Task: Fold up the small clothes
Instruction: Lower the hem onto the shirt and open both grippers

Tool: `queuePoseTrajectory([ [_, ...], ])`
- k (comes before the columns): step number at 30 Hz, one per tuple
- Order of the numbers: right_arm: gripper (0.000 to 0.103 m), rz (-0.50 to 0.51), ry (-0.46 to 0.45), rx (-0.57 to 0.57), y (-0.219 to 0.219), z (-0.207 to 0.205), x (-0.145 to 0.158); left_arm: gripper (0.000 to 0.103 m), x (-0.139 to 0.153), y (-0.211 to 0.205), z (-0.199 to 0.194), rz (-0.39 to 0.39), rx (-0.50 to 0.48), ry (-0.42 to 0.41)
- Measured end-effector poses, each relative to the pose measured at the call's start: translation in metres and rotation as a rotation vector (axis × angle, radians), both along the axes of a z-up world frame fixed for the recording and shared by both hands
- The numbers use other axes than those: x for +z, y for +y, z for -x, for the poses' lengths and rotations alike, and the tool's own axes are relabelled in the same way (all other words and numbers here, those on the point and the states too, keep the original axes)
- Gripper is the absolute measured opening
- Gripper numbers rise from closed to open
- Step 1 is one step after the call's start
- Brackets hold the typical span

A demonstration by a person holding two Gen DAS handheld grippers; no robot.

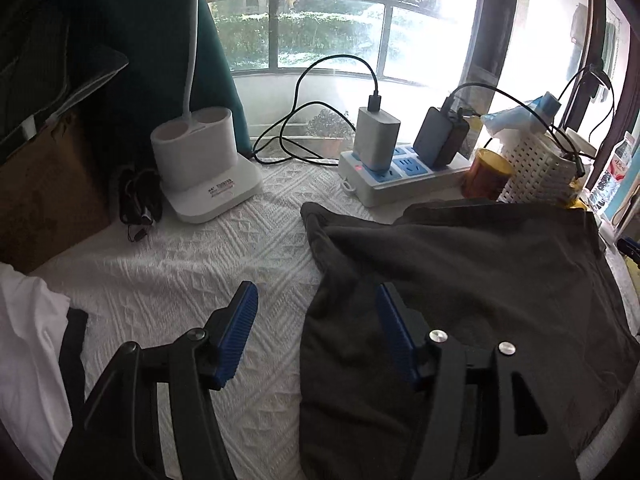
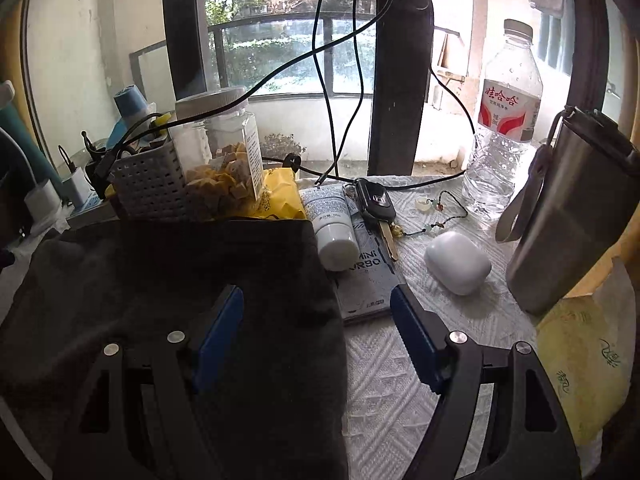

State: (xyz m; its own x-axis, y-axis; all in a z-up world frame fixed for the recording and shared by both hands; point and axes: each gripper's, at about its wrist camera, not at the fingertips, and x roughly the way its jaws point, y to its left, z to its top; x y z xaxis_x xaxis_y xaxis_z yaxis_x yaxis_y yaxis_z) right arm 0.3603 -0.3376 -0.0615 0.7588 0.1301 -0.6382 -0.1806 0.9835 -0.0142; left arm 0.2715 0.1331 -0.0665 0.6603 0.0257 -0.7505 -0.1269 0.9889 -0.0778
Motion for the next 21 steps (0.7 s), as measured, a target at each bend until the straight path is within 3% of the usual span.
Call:
queuePoseTrajectory([
  [5,0.079,-0.003,0.034,-0.020,-0.007,0.032,-0.006,0.061,-0.002,-0.008,0.031,0.043,-0.013,0.012],
  [9,0.079,-0.033,0.056,-0.021,-0.018,0.062,-0.012,0.061,-0.005,-0.012,0.061,0.089,-0.033,-0.026],
  [16,0.079,-0.056,0.102,-0.063,-0.048,0.121,-0.027,0.061,-0.036,-0.017,0.111,0.124,-0.004,0.064],
  [21,0.078,-0.110,0.117,-0.094,-0.067,0.149,-0.035,0.061,-0.035,-0.015,0.138,0.124,0.017,0.072],
])
